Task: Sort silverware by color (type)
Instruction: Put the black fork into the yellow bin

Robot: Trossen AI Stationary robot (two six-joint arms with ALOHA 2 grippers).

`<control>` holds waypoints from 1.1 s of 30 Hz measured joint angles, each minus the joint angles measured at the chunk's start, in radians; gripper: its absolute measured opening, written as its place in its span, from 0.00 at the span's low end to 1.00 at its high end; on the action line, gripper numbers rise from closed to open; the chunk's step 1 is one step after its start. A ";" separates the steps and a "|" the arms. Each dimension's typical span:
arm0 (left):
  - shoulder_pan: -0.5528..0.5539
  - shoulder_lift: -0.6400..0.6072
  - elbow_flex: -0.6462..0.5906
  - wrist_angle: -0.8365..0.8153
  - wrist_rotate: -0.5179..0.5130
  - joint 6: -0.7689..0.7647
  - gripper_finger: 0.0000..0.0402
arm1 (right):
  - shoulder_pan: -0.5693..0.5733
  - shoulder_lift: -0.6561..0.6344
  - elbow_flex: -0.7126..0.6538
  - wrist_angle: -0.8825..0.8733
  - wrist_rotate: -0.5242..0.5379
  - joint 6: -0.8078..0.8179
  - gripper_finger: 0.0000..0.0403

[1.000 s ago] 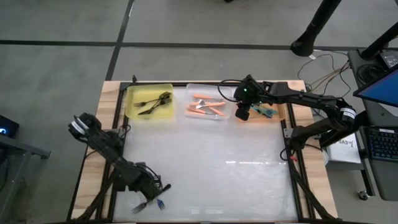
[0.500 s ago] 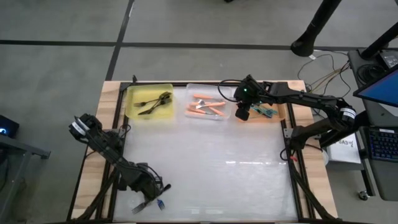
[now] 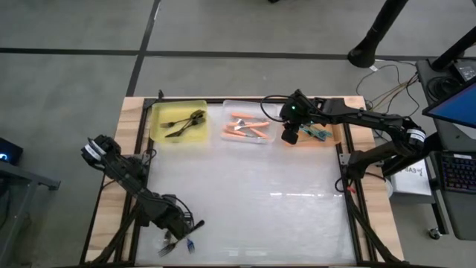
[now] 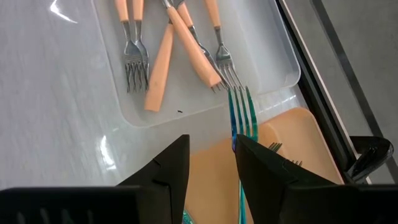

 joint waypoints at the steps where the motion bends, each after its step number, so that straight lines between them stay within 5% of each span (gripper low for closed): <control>1: -0.001 -0.012 -0.002 -0.019 0.010 0.008 0.01 | 0.000 0.000 0.000 0.000 0.000 0.000 0.30; 9: 0.007 -0.157 0.000 -0.182 -0.115 0.017 0.00 | 0.000 0.000 0.000 0.000 0.000 0.000 0.30; 19: 0.116 -0.343 0.001 -0.291 -0.737 0.254 0.00 | 0.000 0.000 0.000 0.000 0.000 0.000 0.30; 24: 0.244 -0.409 0.001 -0.376 -0.967 0.591 0.00 | 0.000 0.000 0.000 0.000 0.000 0.000 0.30; 29: 0.450 -0.467 0.002 -0.360 -1.228 1.124 0.00 | 0.000 0.000 0.000 0.000 0.000 0.000 0.30; 33: 0.663 -0.511 0.002 -0.321 -1.234 1.515 0.00 | 0.000 0.000 0.000 0.000 0.000 0.000 0.30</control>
